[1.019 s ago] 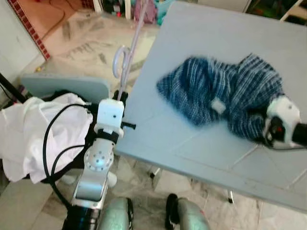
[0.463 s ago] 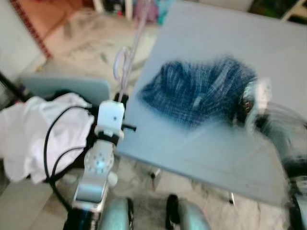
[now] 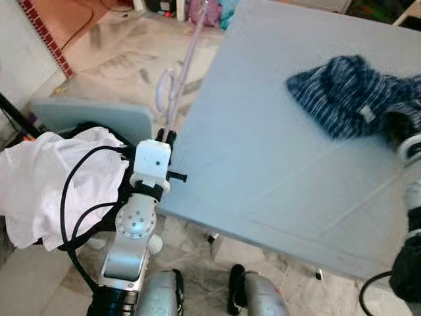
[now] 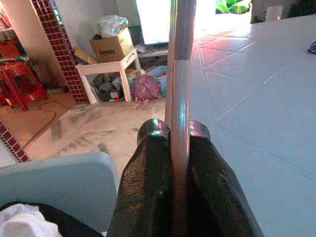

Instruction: Hang hanger

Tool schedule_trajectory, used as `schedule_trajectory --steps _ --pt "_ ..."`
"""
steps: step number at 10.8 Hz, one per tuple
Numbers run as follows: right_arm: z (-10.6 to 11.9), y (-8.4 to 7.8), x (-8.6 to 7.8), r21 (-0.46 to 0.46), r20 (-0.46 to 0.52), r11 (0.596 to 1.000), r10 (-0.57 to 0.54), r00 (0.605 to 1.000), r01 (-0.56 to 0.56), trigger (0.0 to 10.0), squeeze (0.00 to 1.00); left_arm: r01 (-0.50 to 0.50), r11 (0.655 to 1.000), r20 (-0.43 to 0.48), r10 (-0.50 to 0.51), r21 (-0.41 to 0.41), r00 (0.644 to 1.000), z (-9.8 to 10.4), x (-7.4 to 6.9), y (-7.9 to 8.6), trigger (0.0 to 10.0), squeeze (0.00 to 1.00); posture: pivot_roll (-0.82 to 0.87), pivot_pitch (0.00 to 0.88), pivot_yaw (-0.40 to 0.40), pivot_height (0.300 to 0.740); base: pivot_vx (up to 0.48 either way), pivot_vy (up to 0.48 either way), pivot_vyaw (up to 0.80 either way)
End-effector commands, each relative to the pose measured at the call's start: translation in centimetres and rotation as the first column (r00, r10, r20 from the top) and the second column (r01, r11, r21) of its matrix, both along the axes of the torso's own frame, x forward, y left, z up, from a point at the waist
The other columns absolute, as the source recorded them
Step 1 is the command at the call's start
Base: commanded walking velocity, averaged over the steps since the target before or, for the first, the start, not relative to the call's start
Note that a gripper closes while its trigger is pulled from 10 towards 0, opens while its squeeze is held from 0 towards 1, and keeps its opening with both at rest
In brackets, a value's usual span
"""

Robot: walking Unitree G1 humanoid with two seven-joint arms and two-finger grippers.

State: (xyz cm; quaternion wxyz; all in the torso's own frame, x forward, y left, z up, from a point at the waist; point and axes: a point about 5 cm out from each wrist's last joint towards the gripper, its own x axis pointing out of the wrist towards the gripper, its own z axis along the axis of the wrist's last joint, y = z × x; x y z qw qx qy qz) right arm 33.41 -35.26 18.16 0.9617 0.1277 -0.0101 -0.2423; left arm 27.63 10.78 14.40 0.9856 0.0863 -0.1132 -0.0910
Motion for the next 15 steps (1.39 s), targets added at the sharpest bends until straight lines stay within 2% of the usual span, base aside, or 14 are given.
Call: schedule_trajectory --steps 1,2,3,4,5,6,7,8,9,10,11,13,14,15 --pt "-1.1 4.1 1.6 0.104 -0.053 0.93 0.359 0.932 -0.352 10.0 0.0 0.044 0.999 -0.007 -0.044 -0.008 0.999 -0.1 -0.3 -1.0 10.0 0.0 0.04 0.217 -0.007 0.74 0.0 0.0 0.0" --pt "-2.5 8.1 0.5 0.015 -0.222 0.691 0.707 0.672 -0.722 10.0 0.0 0.049 0.999 -0.008 -0.049 -0.007 0.999 -0.1 -0.3 -1.1 10.0 0.0 0.04 0.216 -0.007 0.74 0.0 0.0 0.0" --pt "-3.0 8.6 -0.7 -0.092 -0.337 0.561 0.76 0.556 -0.822 10.0 0.0 0.052 0.999 -0.009 -0.052 -0.007 0.999 -0.1 -0.3 -1.1 10.0 0.0 0.04 0.216 -0.007 0.74 0.0 0.0 0.0" --pt "-2.8 8.5 -2.4 -0.172 -0.438 0.35 0.81 0.39 -0.921 10.0 0.0 0.053 0.999 -0.009 -0.053 -0.005 0.999 -0.1 -0.3 -1.1 10.0 0.0 0.04 0.211 -0.006 0.74 0.0 0.0 0.0" --pt "-2.0 8.0 -3.1 -0.258 -0.514 0.228 0.79 0.334 -0.939 10.0 0.0 0.052 0.999 -0.01 -0.052 -0.003 0.999 -0.2 -0.2 -1.1 10.0 0.0 0.04 0.212 -0.006 0.74 0.0 0.0 0.0" --pt "-0.5 6.2 -1.7 -0.496 -0.646 0.17 0.583 0.493 -0.851 10.0 0.0 0.048 0.999 -0.011 -0.048 -0.001 0.999 -0.2 -0.2 -1.0 10.0 0.0 0.04 0.212 -0.007 0.74 0.0 0.0 0.0" --pt "3.1 5.1 0.1 -0.72 -0.559 0.189 0.411 0.72 -0.667 10.0 0.0 0.047 0.999 -0.011 -0.047 0.0 0.999 -0.2 -0.2 -1.0 10.0 0.0 0.04 0.212 -0.007 0.74 0.0 0.0 0.0" --pt "5.4 5.1 0.6 -0.797 -0.445 0.23 0.402 0.8 -0.559 10.0 0.0 0.047 0.999 -0.01 -0.047 0.0 0.999 -0.2 -0.2 -1.0 10.0 0.0 0.04 0.211 -0.01 0.74 0.0 0.0 0.0" --pt "6.3 4.5 0.6 -0.839 -0.442 0.177 0.329 0.835 -0.514 10.0 0.0 0.045 0.999 -0.01 -0.045 -0.001 0.999 -0.2 -0.2 -1.0 10.0 0.0 0.04 0.211 -0.011 0.74 0.0 0.0 0.0" --pt "5.2 4.0 0.2 -0.772 -0.55 0.142 0.342 0.762 -0.62 10.0 0.0 0.043 0.999 -0.01 -0.043 -0.001 0.999 -0.2 -0.3 -1.0 10.0 0.0 0.04 0.211 -0.012 0.74 0.0 0.0 0.0" --pt "2.7 3.9 -1.2 -0.585 -0.755 -0.037 0.39 0.528 -0.81 10.0 0.0 0.042 0.999 -0.012 -0.042 -0.001 0.999 -0.2 -0.3 -0.9 10.0 0.0 0.04 0.213 -0.012 0.74 0.0 0.0 0.0" --pt "2.8 2.2 -3.5 -0.348 -0.89 -0.117 0.354 0.289 -0.93 10.0 0.0 0.048 0.999 -0.017 -0.048 -0.002 0.999 -0.4 -0.4 -1.0 10.0 0.0 0.03 0.216 -0.015 0.74 0.0 0.0 0.0" --pt "3.3 2.0 -4.2 -0.257 -0.894 -0.111 0.404 0.192 -0.96 10.0 0.0 0.052 0.999 -0.02 -0.052 -0.005 0.998 -0.4 -0.4 -1.2 10.0 0.0 0.02 0.216 -0.015 0.74 0.0 0.0 0.0" --pt "2.1 2.7 -5.6 -0.1 -0.874 -0.168 0.487 0.006 -0.981 10.0 0.0 0.058 0.998 -0.019 -0.058 -0.007 0.998 -0.4 -0.4 -1.4 10.0 0.0 0.02 0.214 -0.018 0.74 0.0 0.0 0.0"
